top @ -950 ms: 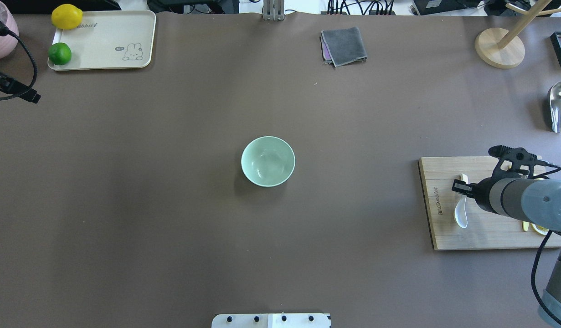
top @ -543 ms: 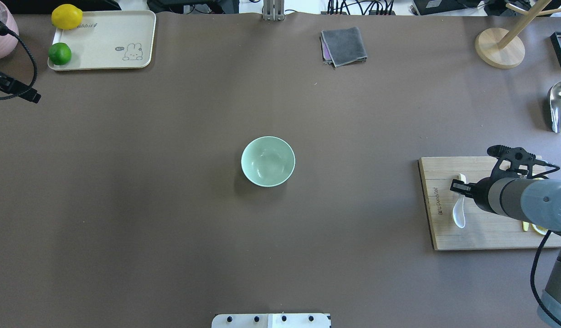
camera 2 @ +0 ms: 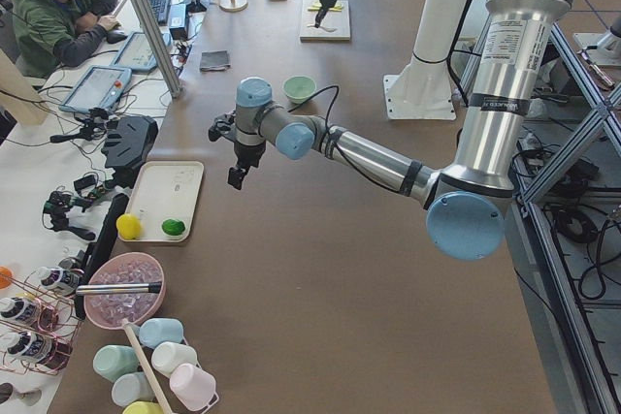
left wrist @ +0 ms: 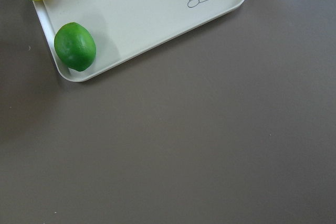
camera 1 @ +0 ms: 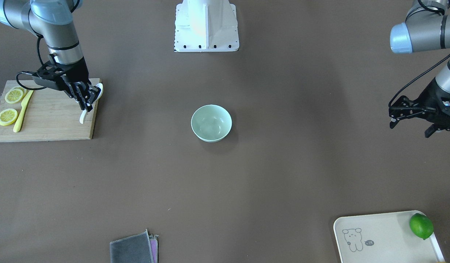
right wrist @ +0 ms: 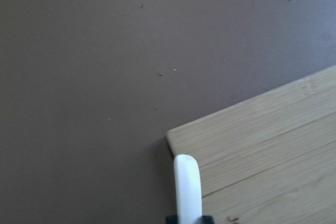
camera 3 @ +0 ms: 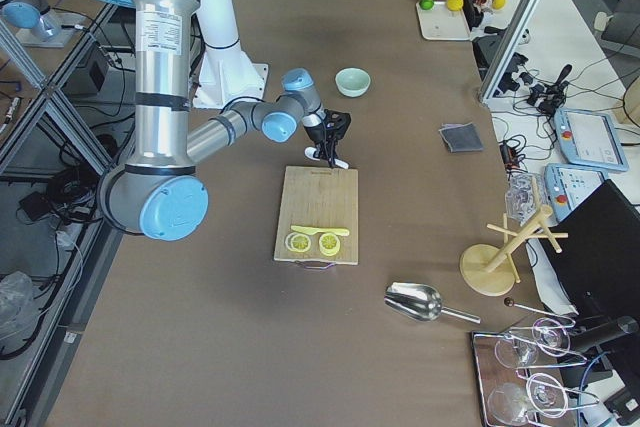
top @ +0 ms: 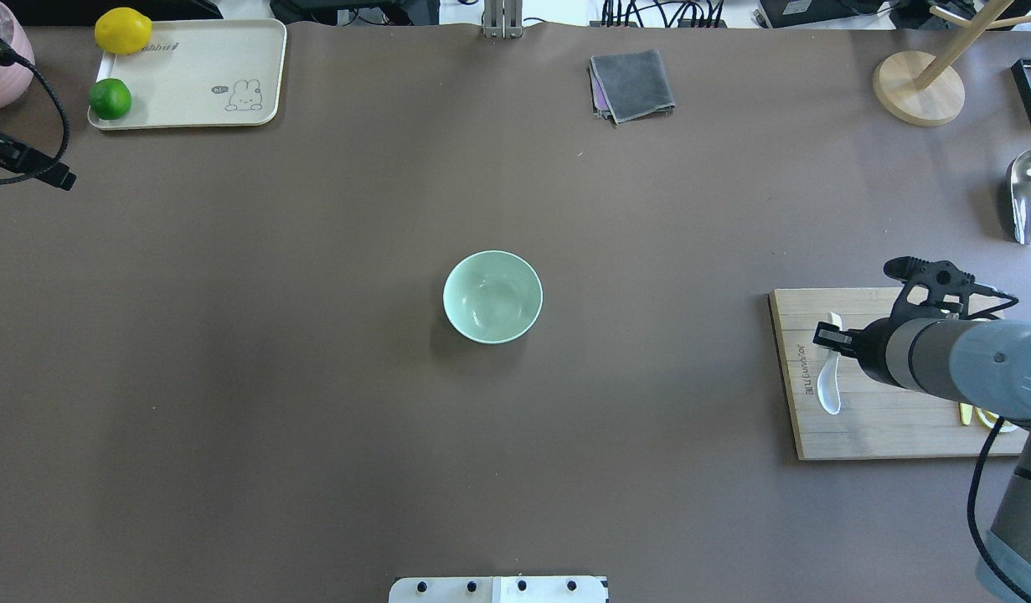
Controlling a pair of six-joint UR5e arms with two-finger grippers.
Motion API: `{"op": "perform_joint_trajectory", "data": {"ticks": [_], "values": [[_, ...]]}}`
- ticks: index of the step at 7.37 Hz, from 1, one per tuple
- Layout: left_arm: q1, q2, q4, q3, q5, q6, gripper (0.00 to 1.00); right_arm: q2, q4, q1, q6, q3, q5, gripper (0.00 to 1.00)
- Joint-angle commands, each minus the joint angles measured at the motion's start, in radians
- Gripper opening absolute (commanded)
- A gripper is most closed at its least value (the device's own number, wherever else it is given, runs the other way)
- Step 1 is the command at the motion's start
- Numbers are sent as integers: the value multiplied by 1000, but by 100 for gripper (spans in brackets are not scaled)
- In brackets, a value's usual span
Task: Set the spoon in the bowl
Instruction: 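Lift the white spoon with the right gripper and carry it over the bowl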
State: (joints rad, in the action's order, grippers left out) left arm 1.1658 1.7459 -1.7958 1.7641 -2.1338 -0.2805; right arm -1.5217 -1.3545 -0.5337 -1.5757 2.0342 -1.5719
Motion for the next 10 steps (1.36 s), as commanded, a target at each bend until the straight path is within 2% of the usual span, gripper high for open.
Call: {"op": "perform_joint_trajectory", "data": {"ticks": [1, 2, 3, 4, 6, 7, 8, 9, 10], "values": [[-2, 1, -23, -2, -1, -32, 99, 266, -300, 49, -155, -3, 7, 0], [-2, 1, -31, 1, -2, -42, 99, 347, -372, 78, -209, -8, 10, 0], [-2, 0, -31, 1, -2, -42, 99, 459, -431, 93, -281, -63, 10, 0], [-2, 0, -31, 3, -2, -43, 99, 594, -458, 110, -373, -168, 15, 0], [-2, -8, -31, 6, -2, -43, 99, 810, -474, 129, -485, -404, 79, 0], [-2, -20, -33, 14, -2, -43, 99, 880, -471, 129, -522, -492, 91, 0], [-2, -28, -52, 12, -2, -51, 99, 891, -466, 127, -532, -511, 122, 0], [-2, -37, -101, 5, -2, -86, 99, 887, -466, 124, -523, -514, 148, 29], [-3, -52, -121, 6, -3, -101, 99, 885, -466, 124, -489, -517, 182, 99]]}}
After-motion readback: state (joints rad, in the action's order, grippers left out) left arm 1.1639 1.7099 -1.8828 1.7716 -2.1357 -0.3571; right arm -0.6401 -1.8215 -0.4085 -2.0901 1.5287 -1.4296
